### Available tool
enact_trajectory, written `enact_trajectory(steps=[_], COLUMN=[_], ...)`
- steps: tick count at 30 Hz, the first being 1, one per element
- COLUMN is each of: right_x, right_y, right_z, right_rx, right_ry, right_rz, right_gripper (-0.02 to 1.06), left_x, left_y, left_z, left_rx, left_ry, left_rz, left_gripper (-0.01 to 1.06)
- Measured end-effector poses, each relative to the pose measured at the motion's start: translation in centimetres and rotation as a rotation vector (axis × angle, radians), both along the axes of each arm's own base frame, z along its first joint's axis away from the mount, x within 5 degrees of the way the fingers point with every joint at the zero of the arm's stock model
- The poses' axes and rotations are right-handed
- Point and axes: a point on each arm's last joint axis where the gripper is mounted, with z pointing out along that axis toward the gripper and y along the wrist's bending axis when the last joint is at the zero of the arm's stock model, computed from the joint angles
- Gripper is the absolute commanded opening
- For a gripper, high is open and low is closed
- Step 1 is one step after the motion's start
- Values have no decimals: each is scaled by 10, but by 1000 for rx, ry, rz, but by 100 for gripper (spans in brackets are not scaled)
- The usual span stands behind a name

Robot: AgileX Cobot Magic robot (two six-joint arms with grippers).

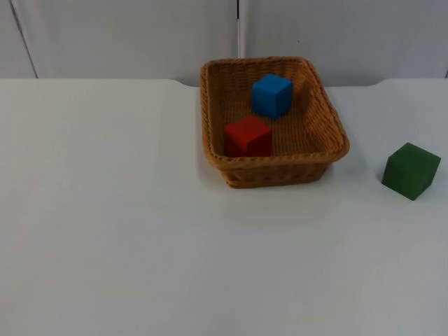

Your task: Pick up one cube with each hand and place exactly two cubes into the same basket, leaving the remaining cube outside.

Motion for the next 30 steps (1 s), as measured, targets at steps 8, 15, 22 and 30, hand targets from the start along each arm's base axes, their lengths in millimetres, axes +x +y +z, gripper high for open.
enact_trajectory(steps=[8, 15, 22, 30], right_x=[4, 4, 4, 4], right_y=[-6, -7, -7, -7], right_z=[-12, -13, -13, -13], right_rx=[-47, -50, -48, -48], right_ry=[18, 26, 27, 27], right_rz=[-73, -81, -83, -83], right_gripper=[86, 86, 86, 86], left_x=[-26, -47, -65, -82], left_y=[15, 26, 42, 55], left_z=[-5, -10, -16, -23], left_rx=[10, 12, -8, -19], left_ry=[-10, -8, -13, -35], left_rz=[11, 24, 102, 147], left_gripper=[73, 73, 73, 73])
